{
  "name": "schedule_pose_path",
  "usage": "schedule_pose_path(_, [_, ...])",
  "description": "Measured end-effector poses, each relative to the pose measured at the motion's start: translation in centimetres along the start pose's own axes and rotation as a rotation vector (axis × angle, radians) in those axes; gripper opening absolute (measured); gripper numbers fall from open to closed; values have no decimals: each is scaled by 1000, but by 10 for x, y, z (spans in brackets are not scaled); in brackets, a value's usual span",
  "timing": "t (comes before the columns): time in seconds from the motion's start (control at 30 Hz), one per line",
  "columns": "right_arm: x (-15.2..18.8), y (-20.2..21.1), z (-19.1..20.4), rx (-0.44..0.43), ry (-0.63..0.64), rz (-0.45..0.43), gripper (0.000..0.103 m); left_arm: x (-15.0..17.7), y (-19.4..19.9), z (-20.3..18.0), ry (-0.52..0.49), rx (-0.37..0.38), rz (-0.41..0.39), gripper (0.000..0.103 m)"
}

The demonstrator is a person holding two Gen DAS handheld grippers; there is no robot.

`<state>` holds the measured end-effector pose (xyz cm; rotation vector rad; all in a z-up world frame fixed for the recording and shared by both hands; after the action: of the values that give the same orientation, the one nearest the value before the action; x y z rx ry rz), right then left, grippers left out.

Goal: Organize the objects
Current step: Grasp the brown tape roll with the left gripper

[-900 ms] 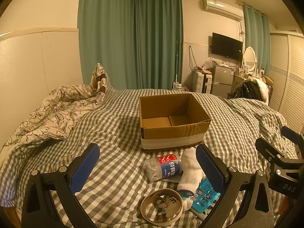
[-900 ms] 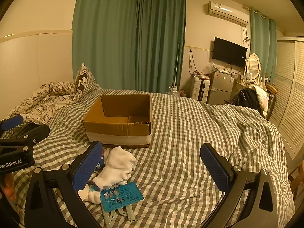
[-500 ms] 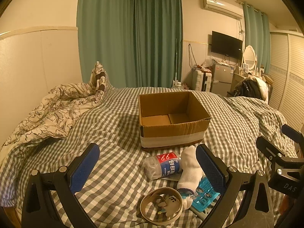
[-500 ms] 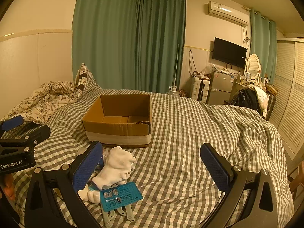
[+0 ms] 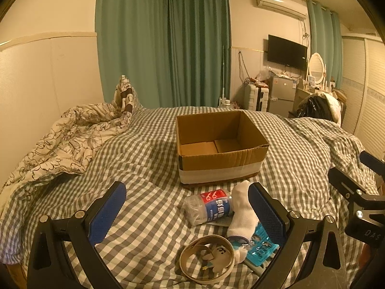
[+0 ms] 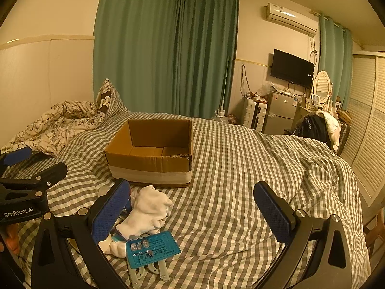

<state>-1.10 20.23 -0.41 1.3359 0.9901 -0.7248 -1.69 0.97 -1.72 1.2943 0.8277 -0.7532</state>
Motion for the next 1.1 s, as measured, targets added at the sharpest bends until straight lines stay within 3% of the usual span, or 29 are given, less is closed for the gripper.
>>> schedule_pose_path(0.27, [6, -7, -10, -6, -11, 26, 103, 10, -15, -5, -23, 7, 68, 103])
schedule_pose_path(0.63, [43, -40, -37, -17, -68, 144, 103, 66, -73, -22, -68, -17, 320, 103])
schedule_pose_path(0.73, [54, -48, -43, -17, -87, 172, 103, 86, -85, -29, -71, 23, 388, 103])
schedule_pose_path(1.1, [69, -66, -36, -21, -72, 235, 103, 88, -78, -42, -92, 157, 418, 103])
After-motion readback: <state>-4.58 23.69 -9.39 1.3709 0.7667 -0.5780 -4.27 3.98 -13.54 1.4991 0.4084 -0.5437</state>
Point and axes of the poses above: each gripper's, at about its wrist camera, not at the fingertips, and y roughly against the way its jaws point, z to its left, x to its underside, the point moved 2 cm from there along -y, roughly the way its jaws point, and after that the axes turned 6 degrees about -x, right-handed, at the moved point
